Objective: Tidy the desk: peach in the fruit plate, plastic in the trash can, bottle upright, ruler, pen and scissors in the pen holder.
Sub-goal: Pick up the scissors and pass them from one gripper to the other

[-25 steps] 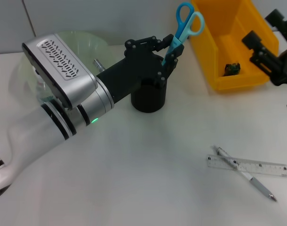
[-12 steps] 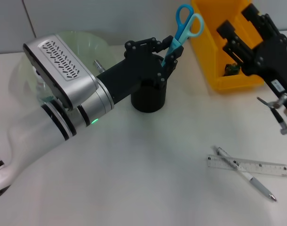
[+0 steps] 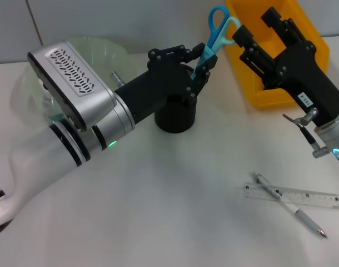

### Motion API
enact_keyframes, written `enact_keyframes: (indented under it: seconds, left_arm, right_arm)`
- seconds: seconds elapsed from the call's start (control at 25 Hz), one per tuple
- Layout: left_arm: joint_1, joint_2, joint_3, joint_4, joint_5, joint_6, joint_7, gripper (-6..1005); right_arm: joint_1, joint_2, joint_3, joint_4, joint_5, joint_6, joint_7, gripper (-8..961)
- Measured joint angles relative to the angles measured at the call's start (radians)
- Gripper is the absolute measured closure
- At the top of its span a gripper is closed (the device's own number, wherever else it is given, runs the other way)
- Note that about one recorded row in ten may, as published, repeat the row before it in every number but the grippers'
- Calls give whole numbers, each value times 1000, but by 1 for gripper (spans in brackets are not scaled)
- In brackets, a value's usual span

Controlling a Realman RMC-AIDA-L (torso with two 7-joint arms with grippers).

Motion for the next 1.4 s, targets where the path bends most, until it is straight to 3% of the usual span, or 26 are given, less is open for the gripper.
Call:
enact_keyframes:
  seconds: [0.68, 1.4]
  left_arm:
    - [-3, 0, 11, -4, -16, 0, 0, 665]
    - [-1, 0, 14, -5, -20, 6, 0, 658]
  right_arm:
    - [40, -2, -2, 40, -18, 62, 8, 142]
    - [64, -1, 4, 41, -41, 100, 27, 420]
